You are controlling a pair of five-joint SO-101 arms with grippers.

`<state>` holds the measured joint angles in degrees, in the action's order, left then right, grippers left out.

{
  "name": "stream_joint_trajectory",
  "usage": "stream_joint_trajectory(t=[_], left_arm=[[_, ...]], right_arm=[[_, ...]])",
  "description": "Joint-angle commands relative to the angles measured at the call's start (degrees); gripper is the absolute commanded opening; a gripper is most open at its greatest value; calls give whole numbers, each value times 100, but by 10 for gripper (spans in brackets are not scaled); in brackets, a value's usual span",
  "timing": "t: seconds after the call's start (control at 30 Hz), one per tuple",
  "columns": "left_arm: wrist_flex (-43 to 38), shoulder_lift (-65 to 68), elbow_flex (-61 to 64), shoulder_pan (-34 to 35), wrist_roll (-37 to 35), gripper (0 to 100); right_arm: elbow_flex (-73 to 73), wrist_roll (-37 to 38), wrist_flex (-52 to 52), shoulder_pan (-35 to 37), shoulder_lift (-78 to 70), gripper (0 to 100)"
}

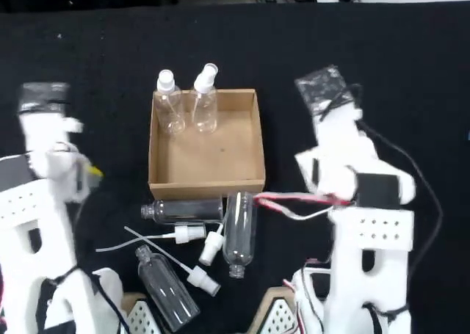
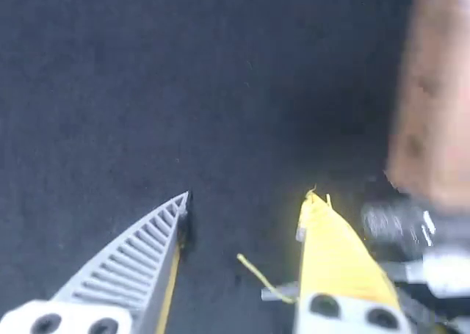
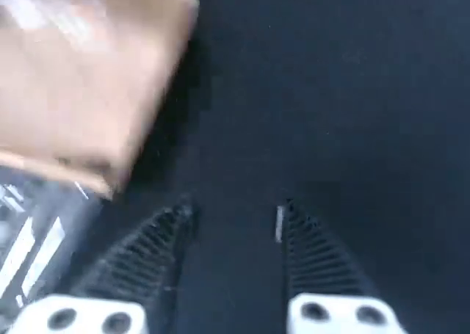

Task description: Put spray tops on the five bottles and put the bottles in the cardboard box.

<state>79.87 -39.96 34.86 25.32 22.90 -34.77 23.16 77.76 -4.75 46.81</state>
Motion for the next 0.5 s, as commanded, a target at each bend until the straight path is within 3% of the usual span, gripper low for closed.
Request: stream_joint_trajectory(t=[0.0,0.1,0.33,0.47], left_arm=[[1521,-35,-462,-1253,1011,222],[1890,-97,-462,-1780,1354,217],[1319,-97,31,-1341,1380,216],[1231,-105,620,-1288,1512,216]], right_arm=[[-242,316,35,-387,110,148],[-374,554,167,-343,119,148],[-163,1029,1064,747,127,149],[-145,1934,1073,1336,84,149]])
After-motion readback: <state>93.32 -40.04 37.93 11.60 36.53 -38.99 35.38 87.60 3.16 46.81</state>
